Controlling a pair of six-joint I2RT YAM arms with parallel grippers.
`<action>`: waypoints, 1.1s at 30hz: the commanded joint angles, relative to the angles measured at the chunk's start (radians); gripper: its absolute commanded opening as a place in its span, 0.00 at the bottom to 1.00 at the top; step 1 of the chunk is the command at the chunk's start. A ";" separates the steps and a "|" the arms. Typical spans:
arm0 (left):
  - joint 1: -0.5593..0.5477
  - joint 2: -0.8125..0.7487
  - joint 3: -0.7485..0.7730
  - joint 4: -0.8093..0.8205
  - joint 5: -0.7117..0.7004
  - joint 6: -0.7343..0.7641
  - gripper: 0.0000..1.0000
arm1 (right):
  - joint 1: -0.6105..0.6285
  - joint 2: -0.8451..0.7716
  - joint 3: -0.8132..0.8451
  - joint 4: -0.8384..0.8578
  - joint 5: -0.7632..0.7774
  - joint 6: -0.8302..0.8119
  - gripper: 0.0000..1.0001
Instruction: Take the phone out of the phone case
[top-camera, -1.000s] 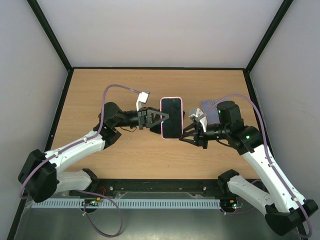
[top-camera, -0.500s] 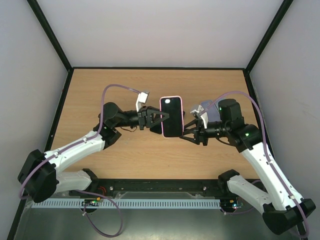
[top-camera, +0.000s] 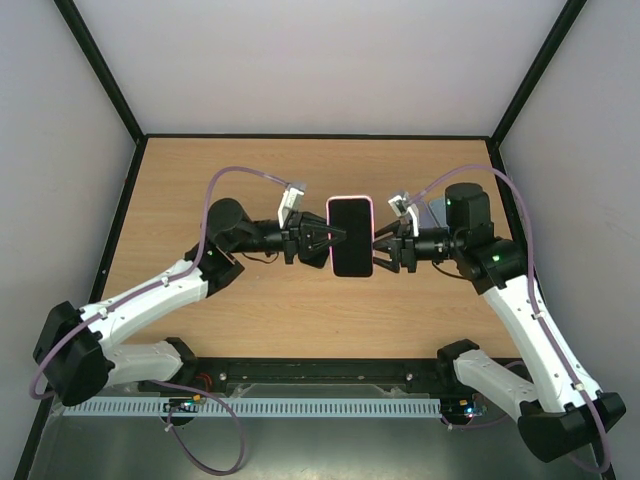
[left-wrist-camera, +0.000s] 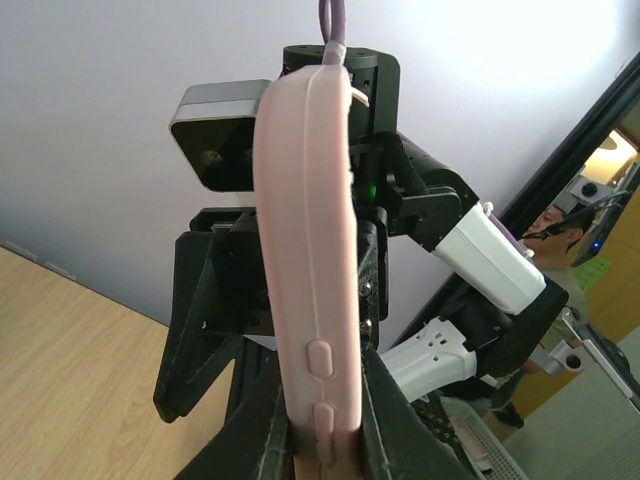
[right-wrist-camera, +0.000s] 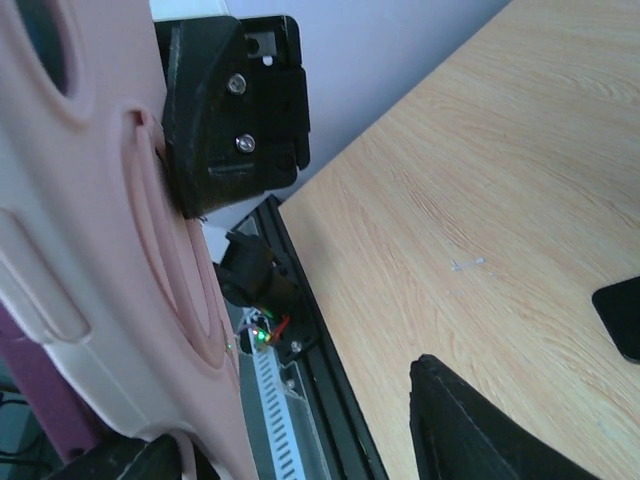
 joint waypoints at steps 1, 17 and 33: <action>-0.081 0.045 -0.032 -0.247 0.153 0.051 0.02 | -0.019 0.010 0.094 0.365 -0.044 0.168 0.48; 0.003 0.093 -0.015 -0.246 0.034 0.034 0.12 | -0.019 -0.045 -0.021 0.314 -0.060 0.185 0.02; -0.036 0.048 0.045 -0.586 -0.685 0.159 0.54 | -0.023 -0.083 -0.327 0.246 0.582 0.380 0.02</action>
